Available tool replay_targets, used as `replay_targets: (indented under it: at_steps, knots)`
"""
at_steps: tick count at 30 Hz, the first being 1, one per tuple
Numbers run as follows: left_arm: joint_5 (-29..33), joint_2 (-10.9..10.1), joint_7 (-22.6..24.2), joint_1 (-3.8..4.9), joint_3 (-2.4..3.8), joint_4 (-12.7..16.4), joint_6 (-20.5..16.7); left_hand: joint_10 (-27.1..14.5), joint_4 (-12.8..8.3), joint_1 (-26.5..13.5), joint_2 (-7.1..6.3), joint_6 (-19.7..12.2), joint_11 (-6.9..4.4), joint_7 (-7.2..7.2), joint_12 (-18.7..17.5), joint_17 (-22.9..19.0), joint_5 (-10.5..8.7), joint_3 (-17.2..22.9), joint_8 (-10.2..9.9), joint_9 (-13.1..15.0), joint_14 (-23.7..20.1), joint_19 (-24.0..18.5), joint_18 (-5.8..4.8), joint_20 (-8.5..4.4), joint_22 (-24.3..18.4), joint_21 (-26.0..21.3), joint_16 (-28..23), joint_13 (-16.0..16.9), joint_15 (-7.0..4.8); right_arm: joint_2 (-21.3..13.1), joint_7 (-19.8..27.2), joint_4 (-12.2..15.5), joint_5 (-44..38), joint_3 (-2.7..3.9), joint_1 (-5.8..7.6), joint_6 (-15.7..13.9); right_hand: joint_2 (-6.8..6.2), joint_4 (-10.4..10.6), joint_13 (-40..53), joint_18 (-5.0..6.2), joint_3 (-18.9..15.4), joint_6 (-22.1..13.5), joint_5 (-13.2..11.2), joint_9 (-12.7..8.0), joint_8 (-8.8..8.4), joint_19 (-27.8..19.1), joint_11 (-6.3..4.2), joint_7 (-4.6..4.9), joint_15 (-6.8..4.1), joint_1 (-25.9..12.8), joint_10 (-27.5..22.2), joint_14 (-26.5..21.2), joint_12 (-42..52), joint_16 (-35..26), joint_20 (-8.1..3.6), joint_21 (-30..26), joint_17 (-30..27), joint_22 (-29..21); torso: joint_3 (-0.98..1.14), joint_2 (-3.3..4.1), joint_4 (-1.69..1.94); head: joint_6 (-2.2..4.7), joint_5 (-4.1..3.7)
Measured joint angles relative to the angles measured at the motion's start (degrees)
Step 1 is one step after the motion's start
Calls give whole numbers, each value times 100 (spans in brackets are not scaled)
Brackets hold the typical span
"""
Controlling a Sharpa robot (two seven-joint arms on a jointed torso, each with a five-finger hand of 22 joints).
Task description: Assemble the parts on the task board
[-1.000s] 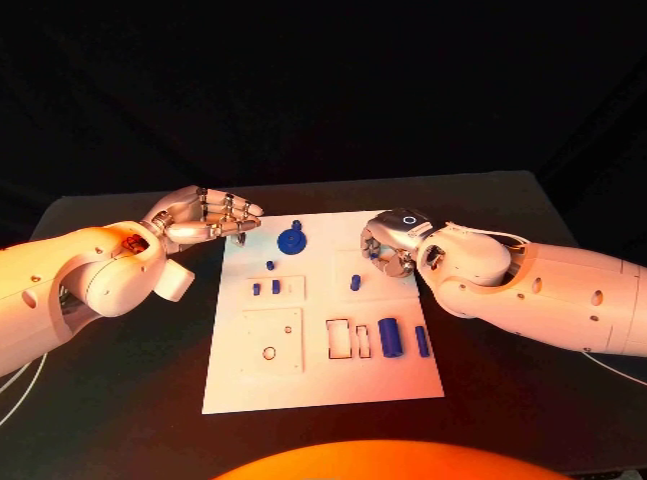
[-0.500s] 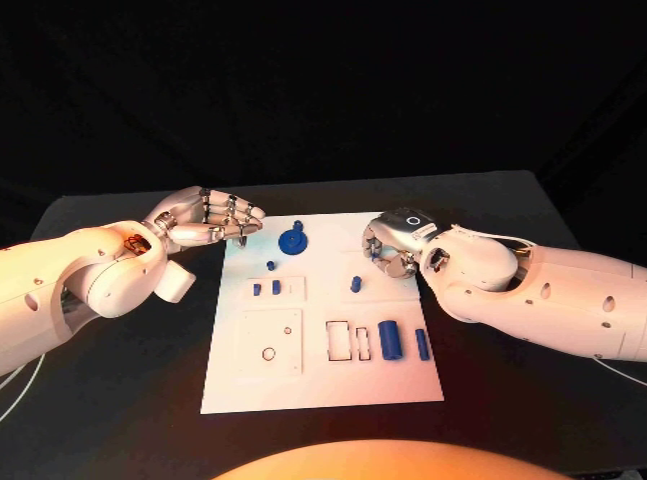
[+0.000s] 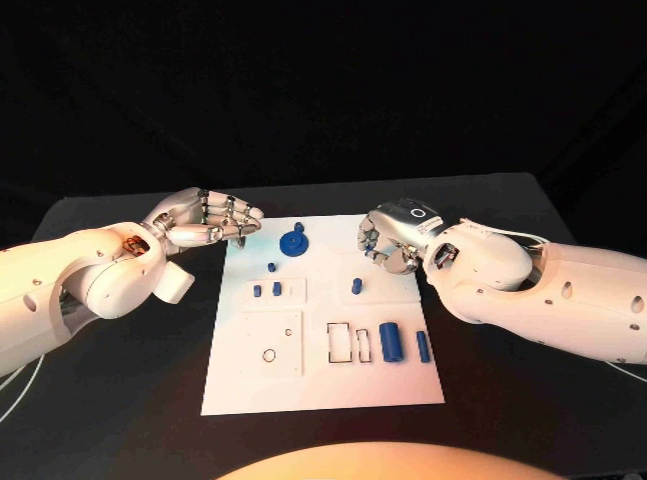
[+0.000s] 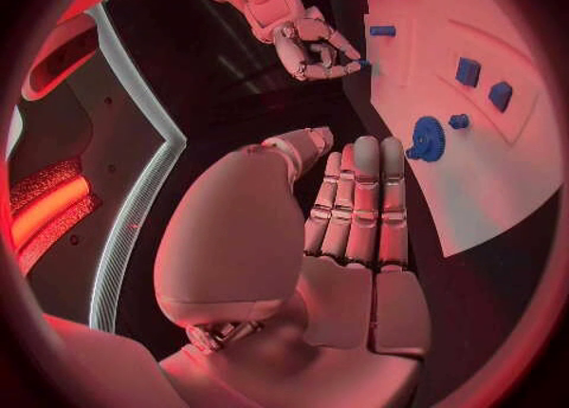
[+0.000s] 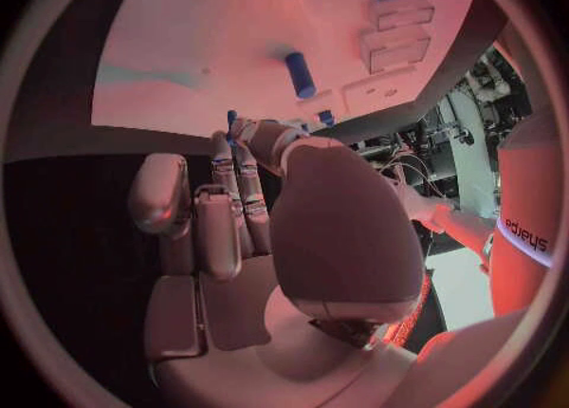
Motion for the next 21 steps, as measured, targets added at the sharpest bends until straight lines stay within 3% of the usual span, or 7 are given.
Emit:
replay_targets:
  at_steps: [5, 10, 11, 12, 21]
  knots:
    - [31, -6, 4, 0, 0, 4, -5, 0, 0, 0, 0, 0, 0, 0, 0, -5, 0, 0, 0, 0, 0, 0, 0, 0, 0, 0, 0, 0, 0, -9, 52, 275, 101, 3, -16, -144, 0, -24, 0, 0, 24, 0, -7, 0, 0, 0, 0, 0, 0, 0, 0, 0, 18, 0, 0, 0, 0, 0, 4, 3, 0, -6, 71]
    - [107, -3, 22, 0, 0, 10, -21, 0, 0, 0, 0, 0, 0, 0, 0, -5, 0, 0, 0, 0, 0, 0, 0, 0, 0, 0, 0, 1, 0, 81, 133, 527, 190, 3, -132, -296, -23, -56, 0, 0, 56, 0, -12, 0, 0, 0, 0, 0, 0, -23, 0, 0, 19, 0, 0, 0, 0, -1, 3, 2, -1, -32, 217]
    - [127, -2, 27, 0, 0, 13, -27, 0, 0, 0, 0, 0, 0, 0, 0, -5, 0, 0, 0, 0, 0, 0, 0, 0, 0, 0, 0, 1, 0, 115, 147, 556, 203, 2, -158, -317, -30, -143, 0, 0, 142, 0, -21, 0, 0, 0, 0, 0, 0, -30, 0, 0, 19, 0, 0, 0, 0, -1, 4, 1, -1, -40, 254]
    - [148, -1, 32, 0, 0, 18, -33, 0, 0, 0, 0, 0, 0, 0, 0, -5, 0, 0, 0, 0, 0, 0, 0, 0, 0, 0, 0, 1, 0, 150, 164, 581, 215, -1, -181, -338, -30, -223, 0, 0, 220, 0, -33, 0, 0, 0, 0, 0, 0, -30, 0, 0, 18, 0, 0, 0, 0, -1, 3, 0, -1, -49, 303]
    - [357, 0, 91, 0, 0, 24, -120, 1, 0, 0, 0, 0, 0, 0, 0, -5, 0, 0, 0, 1, 0, 0, 0, 0, -8, 1, 0, 1, 0, 548, 360, 542, 329, -39, -464, -446, -30, -237, 0, 0, 224, 0, -56, 0, 0, 0, -1, 0, 0, -28, -1, 0, 9, 0, 1, 0, 0, -1, -7, -6, 9, -125, 581]
